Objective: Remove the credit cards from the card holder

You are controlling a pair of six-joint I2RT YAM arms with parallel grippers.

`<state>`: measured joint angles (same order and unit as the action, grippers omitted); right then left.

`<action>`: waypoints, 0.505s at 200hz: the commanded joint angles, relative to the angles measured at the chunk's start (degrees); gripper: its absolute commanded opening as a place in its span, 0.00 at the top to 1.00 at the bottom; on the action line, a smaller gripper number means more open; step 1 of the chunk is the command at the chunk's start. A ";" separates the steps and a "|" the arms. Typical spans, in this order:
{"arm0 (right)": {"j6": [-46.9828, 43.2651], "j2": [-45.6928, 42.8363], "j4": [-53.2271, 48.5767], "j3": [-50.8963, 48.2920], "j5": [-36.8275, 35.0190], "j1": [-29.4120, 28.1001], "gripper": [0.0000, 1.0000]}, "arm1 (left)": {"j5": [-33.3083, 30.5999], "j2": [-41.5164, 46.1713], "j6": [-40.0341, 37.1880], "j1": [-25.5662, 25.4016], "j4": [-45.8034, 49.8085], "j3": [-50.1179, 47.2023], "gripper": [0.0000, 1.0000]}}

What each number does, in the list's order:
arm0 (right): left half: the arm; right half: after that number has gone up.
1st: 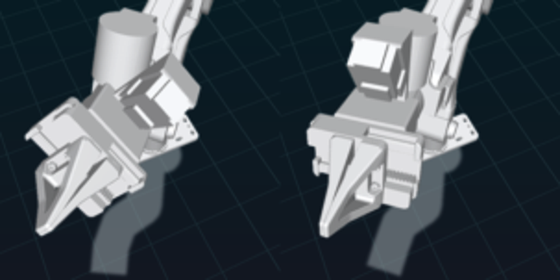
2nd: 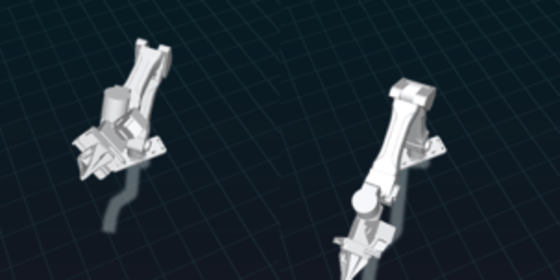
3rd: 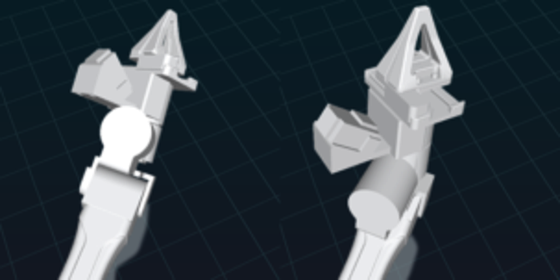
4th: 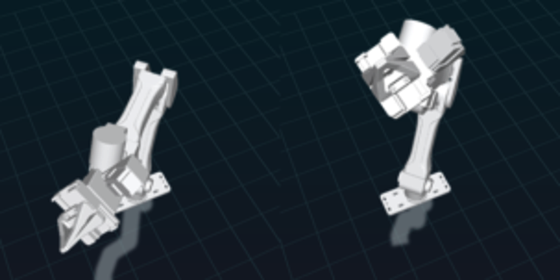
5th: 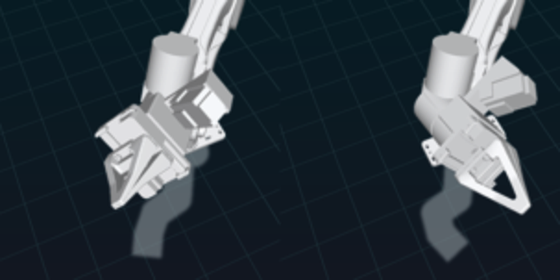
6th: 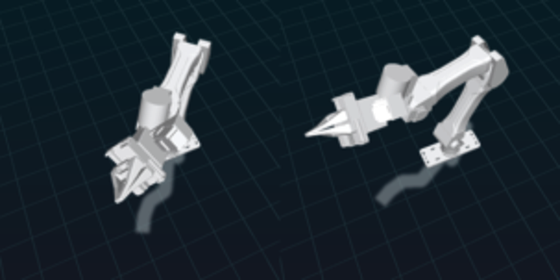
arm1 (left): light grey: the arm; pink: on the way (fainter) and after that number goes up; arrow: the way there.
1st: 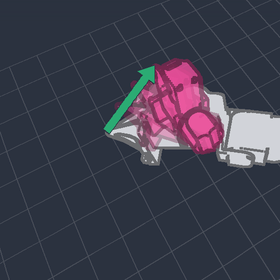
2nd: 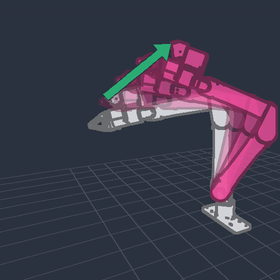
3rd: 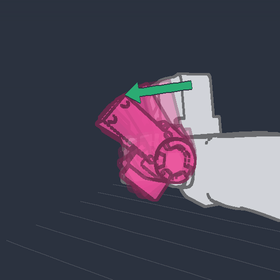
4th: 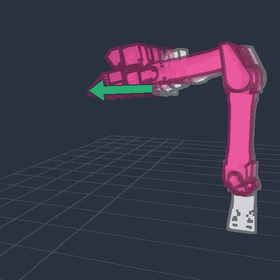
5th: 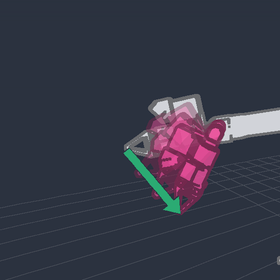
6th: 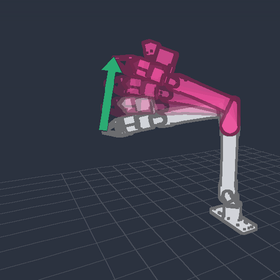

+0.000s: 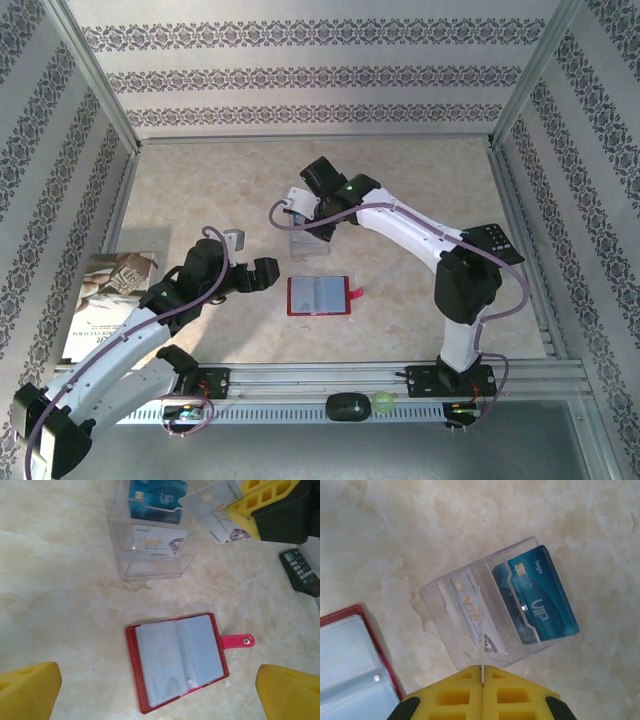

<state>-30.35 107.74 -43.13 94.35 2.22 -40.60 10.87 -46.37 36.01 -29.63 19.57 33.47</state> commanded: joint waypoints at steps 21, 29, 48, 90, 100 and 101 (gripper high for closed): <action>-7.50 5.28 -4.29 5.18 -0.75 0.17 1.00 | 0.81 -0.04 -0.73 3.54 3.75 -0.92 0.00; -8.01 6.07 -4.60 5.87 -0.47 0.17 1.00 | 0.86 -0.04 -0.85 3.96 4.02 -1.01 0.00; -8.70 7.94 -4.94 7.42 -0.39 0.23 1.00 | 1.02 0.05 -1.00 4.61 4.37 -1.06 0.00; -9.72 10.97 -5.88 9.42 -0.70 0.15 1.00 | 1.25 -0.30 -1.12 5.56 4.60 -1.35 0.00; -9.95 11.41 -6.24 9.45 -0.81 0.17 1.00 | 1.20 -0.39 -1.14 5.80 4.43 -1.44 0.00; -10.01 11.46 -6.30 9.45 -0.86 0.17 1.00 | 1.18 -0.39 -1.13 5.81 4.42 -1.46 0.00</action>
<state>-38.44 117.78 -47.05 101.91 2.07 -40.60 11.77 -46.46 35.99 -24.97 22.28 32.69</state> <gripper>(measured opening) 0.050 0.996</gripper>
